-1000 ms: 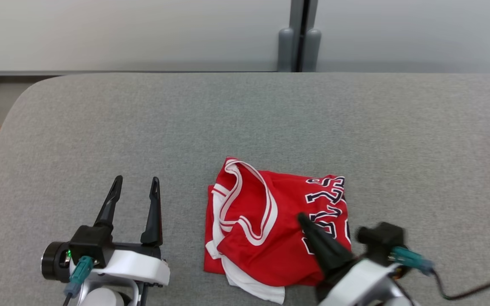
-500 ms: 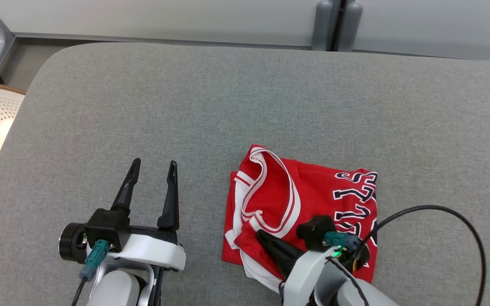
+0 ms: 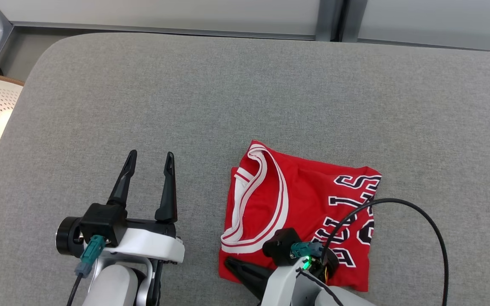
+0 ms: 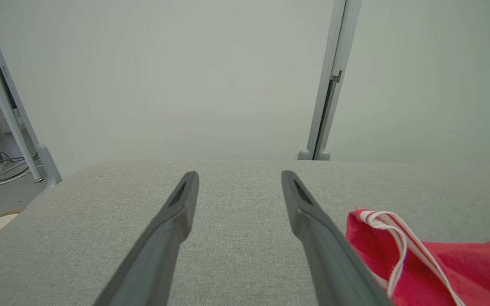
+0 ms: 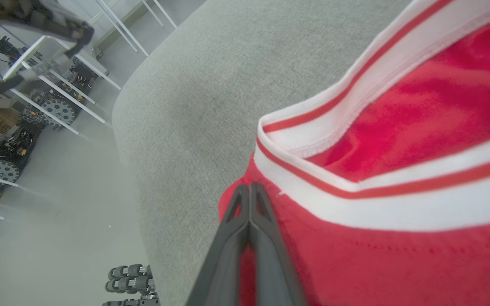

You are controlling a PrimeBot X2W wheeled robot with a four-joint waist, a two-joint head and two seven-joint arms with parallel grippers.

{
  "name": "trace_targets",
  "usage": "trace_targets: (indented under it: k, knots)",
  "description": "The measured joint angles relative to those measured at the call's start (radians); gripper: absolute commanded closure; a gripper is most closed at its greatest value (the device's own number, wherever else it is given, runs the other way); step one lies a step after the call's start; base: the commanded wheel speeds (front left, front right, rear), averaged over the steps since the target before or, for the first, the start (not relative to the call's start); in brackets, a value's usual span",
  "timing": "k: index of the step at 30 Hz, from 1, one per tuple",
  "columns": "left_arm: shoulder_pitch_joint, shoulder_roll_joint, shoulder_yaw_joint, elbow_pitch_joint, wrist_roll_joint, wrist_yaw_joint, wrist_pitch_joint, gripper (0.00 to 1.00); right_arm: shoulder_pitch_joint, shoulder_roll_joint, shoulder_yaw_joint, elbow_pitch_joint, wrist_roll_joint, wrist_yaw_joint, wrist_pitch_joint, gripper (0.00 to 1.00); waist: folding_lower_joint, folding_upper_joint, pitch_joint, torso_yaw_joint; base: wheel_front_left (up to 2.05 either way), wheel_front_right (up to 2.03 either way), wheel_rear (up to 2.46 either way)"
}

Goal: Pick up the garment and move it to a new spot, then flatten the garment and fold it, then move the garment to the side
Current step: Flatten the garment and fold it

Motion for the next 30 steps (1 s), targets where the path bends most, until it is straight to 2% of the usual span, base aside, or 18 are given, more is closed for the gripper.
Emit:
trace_targets:
  k: [3,6,8,9,10,14,17,25,30]
  knots:
    - [0.000,-0.004,0.008,-0.004,0.000,0.000,0.000,0.00,-0.012,-0.029,0.015,-0.044,0.036,0.000,-0.031,1.00,0.0000,0.0000,0.003,-0.005,0.00,0.00,0.00]
    - [0.001,-0.007,0.019,-0.009,0.000,0.000,0.000,0.00,-0.017,-0.073,-0.019,-0.130,0.052,0.000,-0.101,0.99,0.0000,0.0000,0.003,-0.016,0.00,0.00,0.00]
    - [0.003,-0.008,0.025,-0.011,0.002,0.000,0.000,0.00,-0.009,-0.112,-0.069,-0.199,0.059,0.000,-0.143,0.18,0.0000,0.0000,-0.001,-0.026,0.00,0.00,0.00]
    - [0.006,-0.008,0.027,-0.012,0.005,0.000,0.000,0.00,0.003,-0.131,-0.104,-0.236,0.061,0.000,-0.157,0.18,0.0000,0.0000,-0.003,-0.032,0.00,0.00,0.00]
    - [0.008,-0.008,0.031,-0.012,0.008,0.000,0.000,0.00,0.021,-0.153,-0.141,-0.271,0.060,0.000,-0.170,0.00,0.0000,0.0000,-0.005,-0.038,0.00,0.00,0.00]
    - [0.022,-0.002,0.049,-0.014,0.018,-0.003,0.000,0.00,0.117,-0.212,-0.336,-0.403,0.031,0.000,-0.221,0.00,0.0000,0.0000,-0.016,-0.066,0.00,0.00,0.00]
    - [0.023,0.008,0.064,-0.021,0.024,-0.002,0.000,0.00,0.184,-0.221,-0.494,-0.463,-0.020,0.001,-0.239,0.00,0.0000,0.0000,-0.023,-0.087,0.00,0.00,0.00]
    - [0.049,0.030,0.091,-0.029,0.027,-0.002,0.000,0.00,0.332,-0.179,-0.848,-0.533,-0.158,0.000,-0.236,0.00,0.0000,0.0000,-0.065,-0.124,0.00,0.00,0.00]
    - [0.090,0.049,0.099,-0.027,0.024,-0.005,0.001,0.00,0.410,-0.160,-0.981,-0.557,-0.233,0.000,-0.219,0.00,0.0000,0.0000,-0.100,-0.140,0.00,0.00,0.00]
